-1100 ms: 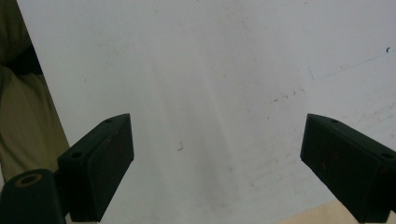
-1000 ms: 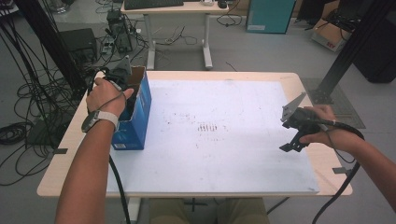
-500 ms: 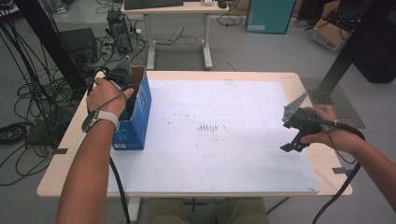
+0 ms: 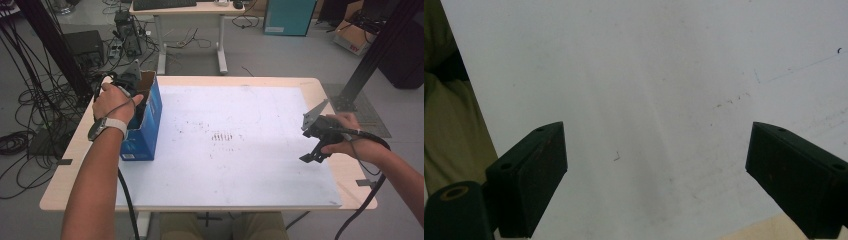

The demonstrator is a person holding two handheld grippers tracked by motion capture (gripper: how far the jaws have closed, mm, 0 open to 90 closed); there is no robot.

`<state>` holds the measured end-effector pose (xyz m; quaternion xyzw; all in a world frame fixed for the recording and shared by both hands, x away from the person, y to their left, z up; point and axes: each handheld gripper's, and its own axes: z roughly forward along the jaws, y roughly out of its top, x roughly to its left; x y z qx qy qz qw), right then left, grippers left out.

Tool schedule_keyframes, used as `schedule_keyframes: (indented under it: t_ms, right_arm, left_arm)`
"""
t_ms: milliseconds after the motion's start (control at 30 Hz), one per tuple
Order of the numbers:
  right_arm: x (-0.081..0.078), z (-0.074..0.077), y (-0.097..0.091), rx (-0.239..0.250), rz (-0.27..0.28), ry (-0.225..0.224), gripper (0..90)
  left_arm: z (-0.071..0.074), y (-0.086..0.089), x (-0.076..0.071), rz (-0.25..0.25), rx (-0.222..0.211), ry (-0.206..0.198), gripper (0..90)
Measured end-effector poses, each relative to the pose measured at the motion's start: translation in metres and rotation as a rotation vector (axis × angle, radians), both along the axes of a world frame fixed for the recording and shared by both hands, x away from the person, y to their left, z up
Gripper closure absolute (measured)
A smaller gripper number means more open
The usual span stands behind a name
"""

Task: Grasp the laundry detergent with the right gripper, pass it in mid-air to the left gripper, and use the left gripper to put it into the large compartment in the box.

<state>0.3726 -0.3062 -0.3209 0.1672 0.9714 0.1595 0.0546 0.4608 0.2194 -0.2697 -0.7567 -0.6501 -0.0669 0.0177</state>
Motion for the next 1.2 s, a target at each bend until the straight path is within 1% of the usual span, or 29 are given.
schedule_keyframes:
  t_ms: [400, 433, 467, 667, 700, 767, 933, 1100, 1200]
  right_arm:
    - [-0.0005, -0.0003, -0.0016, 0.001, -0.005, -0.003, 9.6]
    - [-0.0013, 0.0001, -0.0015, -0.002, -0.014, 0.003, 9.6]
    - [-0.0004, -0.0002, -0.0017, 0.002, -0.003, -0.004, 9.6]
    - [-0.0015, 0.0004, -0.0015, -0.001, -0.014, 0.0, 9.6]
    - [-0.0011, 0.0, -0.0016, 0.002, -0.006, -0.005, 9.6]
    - [-0.0017, 0.0003, -0.0018, -0.001, -0.014, -0.001, 9.6]
    - [-0.0014, 0.0005, -0.002, 0.004, -0.01, -0.008, 9.6]
    - [-0.0018, 0.0008, -0.0018, 0.001, -0.014, -0.002, 9.6]
    - [-0.0013, 0.0003, -0.002, 0.002, -0.007, -0.006, 9.6]
  left_arm:
    - [0.0, 0.0009, 0.0, 0.002, -0.002, 0.003, 37.4]
    - [0.0, 0.0009, 0.0, 0.002, -0.003, 0.004, 37.3]
    - [0.0, 0.0009, 0.0001, 0.002, -0.003, 0.004, 37.4]
    - [0.0001, 0.0014, -0.0001, 0.004, -0.004, 0.005, 37.3]
    - [0.0001, 0.0016, -0.0001, 0.004, -0.004, 0.005, 37.4]
    - [0.0001, 0.0018, -0.0004, 0.007, -0.007, 0.005, 37.3]
    - [0.0003, 0.0022, -0.0007, 0.005, -0.006, 0.005, 37.4]
    - [0.0, 0.0017, -0.0005, 0.006, -0.005, 0.002, 37.3]
    - [0.0, 0.0017, -0.0003, 0.007, -0.006, 0.004, 37.3]
